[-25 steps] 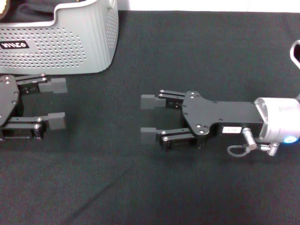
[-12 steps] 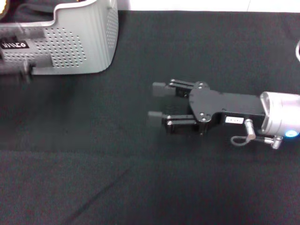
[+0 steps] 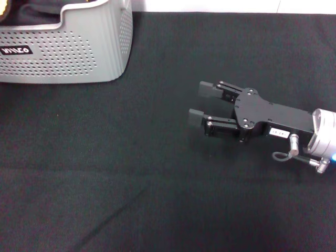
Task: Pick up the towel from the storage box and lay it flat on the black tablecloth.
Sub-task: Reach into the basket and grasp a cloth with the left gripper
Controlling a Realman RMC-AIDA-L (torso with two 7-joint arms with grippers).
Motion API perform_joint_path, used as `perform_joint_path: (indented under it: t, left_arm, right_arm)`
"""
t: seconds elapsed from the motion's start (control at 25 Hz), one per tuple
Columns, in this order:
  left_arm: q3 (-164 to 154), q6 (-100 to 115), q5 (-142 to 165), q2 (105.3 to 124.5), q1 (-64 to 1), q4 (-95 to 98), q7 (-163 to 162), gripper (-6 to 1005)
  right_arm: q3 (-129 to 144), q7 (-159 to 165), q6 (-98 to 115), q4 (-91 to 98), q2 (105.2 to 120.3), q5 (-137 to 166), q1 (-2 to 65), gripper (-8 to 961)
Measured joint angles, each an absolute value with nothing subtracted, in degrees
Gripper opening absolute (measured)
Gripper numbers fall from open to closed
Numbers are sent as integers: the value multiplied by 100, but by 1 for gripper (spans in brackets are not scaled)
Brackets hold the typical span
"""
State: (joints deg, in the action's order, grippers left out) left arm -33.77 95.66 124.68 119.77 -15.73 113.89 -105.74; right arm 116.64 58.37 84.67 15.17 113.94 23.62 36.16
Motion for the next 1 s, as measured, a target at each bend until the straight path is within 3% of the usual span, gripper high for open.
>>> perform_joint_path:
  t: [1.0]
  left_arm:
    - [-3518, 8540, 13593, 11987, -2116, 10005, -10502, 773]
  right_arm:
    - [11448, 5612, 8373, 1497, 11449, 2333, 3558, 839]
